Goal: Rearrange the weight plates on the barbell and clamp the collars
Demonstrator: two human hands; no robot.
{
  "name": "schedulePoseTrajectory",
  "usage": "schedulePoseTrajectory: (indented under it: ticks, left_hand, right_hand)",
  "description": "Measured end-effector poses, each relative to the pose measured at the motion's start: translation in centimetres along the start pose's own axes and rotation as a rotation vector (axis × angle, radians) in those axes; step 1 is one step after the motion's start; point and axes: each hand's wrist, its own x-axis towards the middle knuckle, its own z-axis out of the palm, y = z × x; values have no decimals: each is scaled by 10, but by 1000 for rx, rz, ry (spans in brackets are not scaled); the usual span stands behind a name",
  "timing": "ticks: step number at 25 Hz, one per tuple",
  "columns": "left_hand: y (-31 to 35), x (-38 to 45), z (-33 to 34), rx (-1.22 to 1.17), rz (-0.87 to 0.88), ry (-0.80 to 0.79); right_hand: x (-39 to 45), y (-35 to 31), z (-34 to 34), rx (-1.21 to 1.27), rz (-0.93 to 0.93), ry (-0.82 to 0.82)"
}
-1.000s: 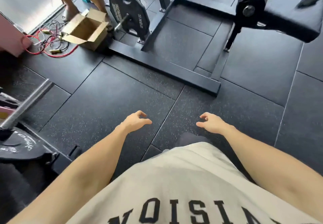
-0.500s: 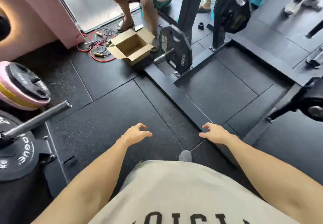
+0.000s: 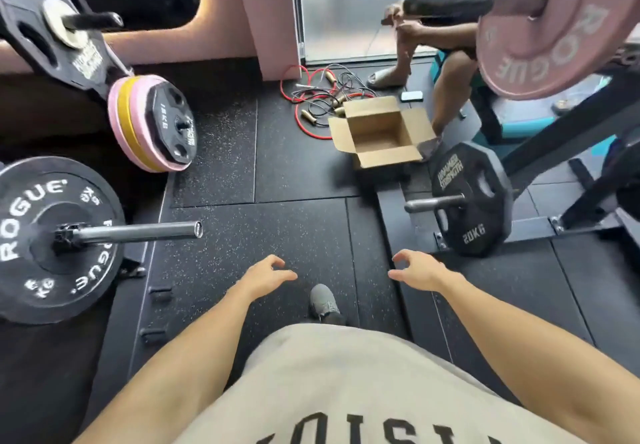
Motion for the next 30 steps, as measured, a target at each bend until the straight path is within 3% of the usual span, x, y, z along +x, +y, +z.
schedulePoseTrajectory:
  ticks: [8, 17, 23, 30]
  left_hand:
    - [22, 50, -100, -369, -262, 239]
    - [88, 65, -85, -918, -558, 553]
    - [124, 40, -50, -1147, -706, 704]
    - [109, -14, -43, -1235, -737, 927]
  right_hand:
    - [165, -163, -135, -349, -341, -95]
    - [303, -311, -210, -735, -716, -295]
    - [307, -354, -193, -938, -899, -401]
    - [256, -406, -169, -1040, -1065, -420]
